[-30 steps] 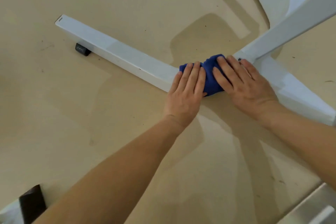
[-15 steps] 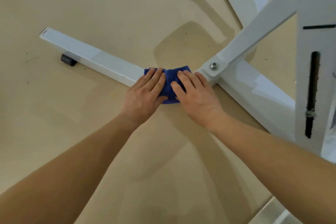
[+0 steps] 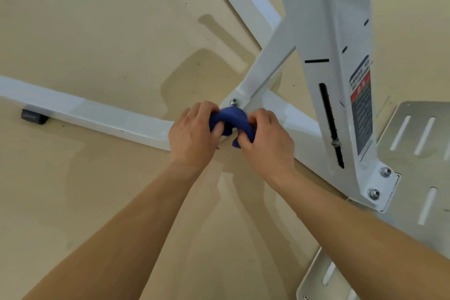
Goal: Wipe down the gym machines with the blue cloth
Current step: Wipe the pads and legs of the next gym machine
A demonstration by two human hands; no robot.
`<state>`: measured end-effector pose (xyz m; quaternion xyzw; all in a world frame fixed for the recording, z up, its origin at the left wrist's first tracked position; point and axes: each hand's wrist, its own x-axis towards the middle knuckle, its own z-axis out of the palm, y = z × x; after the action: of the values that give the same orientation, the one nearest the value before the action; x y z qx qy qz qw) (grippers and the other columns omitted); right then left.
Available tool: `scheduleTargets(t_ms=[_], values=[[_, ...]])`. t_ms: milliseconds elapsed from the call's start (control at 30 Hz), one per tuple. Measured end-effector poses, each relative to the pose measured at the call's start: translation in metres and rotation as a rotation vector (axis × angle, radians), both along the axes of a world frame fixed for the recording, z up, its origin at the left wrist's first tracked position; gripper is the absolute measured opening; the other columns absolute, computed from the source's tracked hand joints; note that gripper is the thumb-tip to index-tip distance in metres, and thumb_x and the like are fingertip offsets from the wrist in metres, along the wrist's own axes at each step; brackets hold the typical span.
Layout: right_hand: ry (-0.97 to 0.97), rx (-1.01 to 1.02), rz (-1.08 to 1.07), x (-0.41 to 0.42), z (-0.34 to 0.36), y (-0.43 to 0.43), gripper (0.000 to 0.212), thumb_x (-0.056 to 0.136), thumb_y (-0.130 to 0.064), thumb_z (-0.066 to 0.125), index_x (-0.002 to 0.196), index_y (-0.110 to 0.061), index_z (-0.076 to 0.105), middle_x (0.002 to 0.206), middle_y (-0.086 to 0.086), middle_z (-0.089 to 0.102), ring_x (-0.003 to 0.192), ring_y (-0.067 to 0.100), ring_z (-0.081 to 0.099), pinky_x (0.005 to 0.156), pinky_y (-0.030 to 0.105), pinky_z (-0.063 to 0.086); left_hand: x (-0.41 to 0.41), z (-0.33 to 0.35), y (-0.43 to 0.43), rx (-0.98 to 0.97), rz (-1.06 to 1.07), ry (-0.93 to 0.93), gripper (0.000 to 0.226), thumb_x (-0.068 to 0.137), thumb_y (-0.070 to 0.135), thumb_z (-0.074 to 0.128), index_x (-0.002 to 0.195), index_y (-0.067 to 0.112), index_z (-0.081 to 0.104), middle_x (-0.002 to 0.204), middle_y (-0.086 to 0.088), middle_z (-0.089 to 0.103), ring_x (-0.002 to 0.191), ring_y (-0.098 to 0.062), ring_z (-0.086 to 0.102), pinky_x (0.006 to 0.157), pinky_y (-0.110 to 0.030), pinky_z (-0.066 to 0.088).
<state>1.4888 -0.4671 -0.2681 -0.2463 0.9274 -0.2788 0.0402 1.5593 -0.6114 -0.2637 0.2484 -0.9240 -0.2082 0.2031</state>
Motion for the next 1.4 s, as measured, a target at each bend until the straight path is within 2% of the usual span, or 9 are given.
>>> scheduleTargets(t_ms=[133, 367, 467, 600, 700, 967, 1100, 1200, 1400], values=[[-0.17, -0.21, -0.12, -0.011, 0.007, -0.01, 0.015, 0.091, -0.035, 0.059, 0.095, -0.024, 0.05, 0.09, -0.007, 0.057, 0.075, 0.013, 0.057, 0.066, 0.039, 0.052, -0.02, 0.014, 0.004, 0.216, 0.016, -0.058, 0.019, 0.083, 0.037, 0.057, 0.098, 0.032, 0.046, 0.072, 0.017, 0.061, 0.054, -0.006, 0.059, 0.044, -0.03, 0.046], [-0.322, -0.282, 0.082, -0.01, 0.012, -0.007, 0.045, 0.088, -0.017, 0.048, 0.131, -0.024, 0.059, 0.111, -0.004, 0.06, 0.098, 0.011, 0.059, 0.084, 0.034, 0.053, -0.024, 0.024, 0.011, 1.014, 0.078, 0.068, 0.038, 0.082, 0.034, 0.064, 0.117, 0.021, 0.054, 0.084, -0.001, 0.075, 0.078, -0.014, 0.073, 0.075, -0.041, 0.061], [-0.34, -0.29, 0.162, -0.01, 0.016, 0.006, 0.059, 0.081, -0.014, 0.04, 0.134, -0.031, 0.058, 0.108, -0.013, 0.063, 0.096, -0.003, 0.052, 0.074, 0.011, 0.044, -0.03, 0.028, 0.011, 0.891, 0.14, 0.026, 0.05, 0.076, 0.043, 0.079, 0.115, 0.022, 0.056, 0.094, 0.012, 0.068, 0.07, 0.004, 0.067, 0.062, -0.022, 0.058], [-0.494, -0.371, 0.14, -0.008, 0.02, 0.017, 0.063, 0.083, -0.004, 0.043, 0.136, -0.035, 0.057, 0.113, -0.03, 0.064, 0.091, 0.0, 0.059, 0.072, 0.007, 0.044, -0.04, 0.035, 0.011, 0.75, 0.146, -0.006, 0.033, 0.075, 0.029, 0.074, 0.104, 0.027, 0.057, 0.092, 0.018, 0.064, 0.076, -0.008, 0.068, 0.065, -0.029, 0.055], [-0.476, -0.355, -0.01, -0.006, 0.022, 0.018, 0.051, 0.089, -0.011, 0.046, 0.133, -0.034, 0.056, 0.118, -0.024, 0.062, 0.105, -0.01, 0.052, 0.09, 0.019, 0.047, -0.054, 0.042, 0.009, 0.65, 0.244, 0.082, 0.026, 0.073, 0.029, 0.069, 0.095, 0.027, 0.055, 0.085, 0.016, 0.062, 0.07, -0.008, 0.066, 0.058, -0.035, 0.057], [-0.412, -0.225, 0.007, -0.003, 0.018, 0.028, 0.041, 0.092, -0.011, 0.046, 0.128, -0.028, 0.059, 0.115, -0.017, 0.054, 0.091, 0.0, 0.057, 0.082, 0.027, 0.051, -0.082, 0.035, 0.025, 0.582, 0.257, -0.041, 0.033, 0.078, 0.033, 0.067, 0.101, 0.014, 0.054, 0.091, 0.008, 0.064, 0.078, -0.013, 0.061, 0.066, -0.029, 0.048], [-0.418, -0.183, -0.023, -0.004, 0.02, 0.039, 0.037, 0.094, -0.01, 0.047, 0.124, -0.026, 0.06, 0.114, -0.013, 0.053, 0.087, 0.007, 0.059, 0.081, 0.036, 0.055, -0.085, 0.051, 0.029, 0.759, 0.247, -0.037, 0.02, 0.072, 0.02, 0.062, 0.08, 0.002, 0.067, 0.061, 0.001, 0.07, 0.056, -0.018, 0.066, 0.046, -0.03, 0.052], [-0.417, -0.171, -0.054, -0.003, 0.028, 0.044, 0.037, 0.095, -0.01, 0.048, 0.126, -0.025, 0.06, 0.114, -0.012, 0.053, 0.086, 0.008, 0.059, 0.081, 0.036, 0.056, -0.078, 0.069, 0.04, 0.839, 0.247, 0.034, 0.014, 0.075, 0.023, 0.069, 0.065, 0.015, 0.063, 0.054, 0.012, 0.066, 0.051, -0.005, 0.063, 0.044, -0.018, 0.045], [-0.395, -0.122, -0.023, -0.001, 0.043, 0.038, 0.035, 0.096, -0.012, 0.046, 0.125, -0.027, 0.059, 0.114, -0.011, 0.052, 0.086, 0.002, 0.058, 0.079, 0.031, 0.055, -0.076, 0.098, 0.053, 0.846, 0.24, 0.214, 0.022, 0.072, 0.039, 0.073, 0.084, 0.022, 0.066, 0.073, 0.014, 0.07, 0.065, 0.003, 0.065, 0.057, -0.014, 0.047]])
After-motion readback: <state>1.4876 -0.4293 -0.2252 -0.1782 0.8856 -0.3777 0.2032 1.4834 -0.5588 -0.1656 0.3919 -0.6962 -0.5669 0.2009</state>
